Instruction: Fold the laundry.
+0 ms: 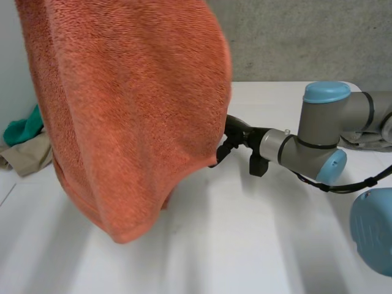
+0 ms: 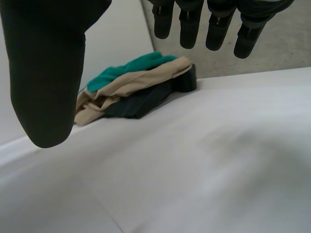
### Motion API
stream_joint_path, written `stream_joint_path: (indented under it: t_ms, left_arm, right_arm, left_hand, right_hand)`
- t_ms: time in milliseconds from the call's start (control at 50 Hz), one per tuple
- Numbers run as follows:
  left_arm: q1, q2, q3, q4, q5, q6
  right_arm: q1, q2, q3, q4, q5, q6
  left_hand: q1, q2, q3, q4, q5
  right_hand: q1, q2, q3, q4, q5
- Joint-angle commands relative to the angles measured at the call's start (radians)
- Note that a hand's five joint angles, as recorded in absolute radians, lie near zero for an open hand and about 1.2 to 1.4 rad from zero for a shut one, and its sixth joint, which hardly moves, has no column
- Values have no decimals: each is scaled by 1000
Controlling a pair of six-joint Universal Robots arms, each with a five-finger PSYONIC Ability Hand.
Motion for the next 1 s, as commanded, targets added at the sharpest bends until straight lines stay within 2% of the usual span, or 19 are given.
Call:
stream_joint_path:
  t_ms: [20,240,380,460,500,560,580,760,860,940,1000]
  left_arm:
    - [85,-17,0,1,72,-25]
    - [72,-120,25,1,79,-34]
    - [-9,-253,121,-24,48,-19]
    - [-63,-313,158,-70,25,29]
    - [-79,-338,160,-87,16,70]
    - [-92,-362,157,-90,11,109]
    - [-96,-380,152,-90,9,131]
    - [-109,-457,110,-79,16,247]
    - [-113,-470,97,-79,17,273]
    - [-119,-470,77,-76,17,282]
    - [-121,-471,66,-74,20,284]
  right_arm:
    - [-41,-27,16,-40,-24,122]
    - [-91,-136,59,-32,7,21]
    - [-175,-289,147,35,105,-131]
    - [-230,-368,194,77,124,-129]
    - [-253,-404,206,97,119,-109]
    - [-262,-428,217,120,108,-71]
    - [-261,-435,222,142,95,-39]
    - [-180,-409,257,244,29,93]
    - [-89,-388,325,239,47,132]
    - [-22,-379,375,221,97,150]
    - [12,-371,398,186,131,168]
  left_hand:
    - [233,201,203,196,257]
    - [233,201,203,196,257]
    - [233,201,203,196,257]
    - [233,201,203,196,257]
    - [233,201,203,196,257]
    - [233,201,203,196,257]
    - [233,201,203,196,257]
    - [233,201,203,196,257]
    - [233,201,203,196,257]
    - [233,201,203,196,257]
    - [233,201,203,196,257]
  right_hand:
    - [-43,-31,-31,-34,-38]
    - [-43,-31,-31,-34,-38]
    - [-43,-31,-31,-34,-38]
    - [-43,-31,-31,-34,-38]
    - [141,153,153,150,145]
    - [154,166,166,163,159]
    - [-23,-11,-11,-15,-19]
    - [-43,-31,-31,-34,-38]
    - [-43,-31,-31,-34,-38]
    - [-43,-31,-31,-34,-38]
    - [262,274,274,270,266]
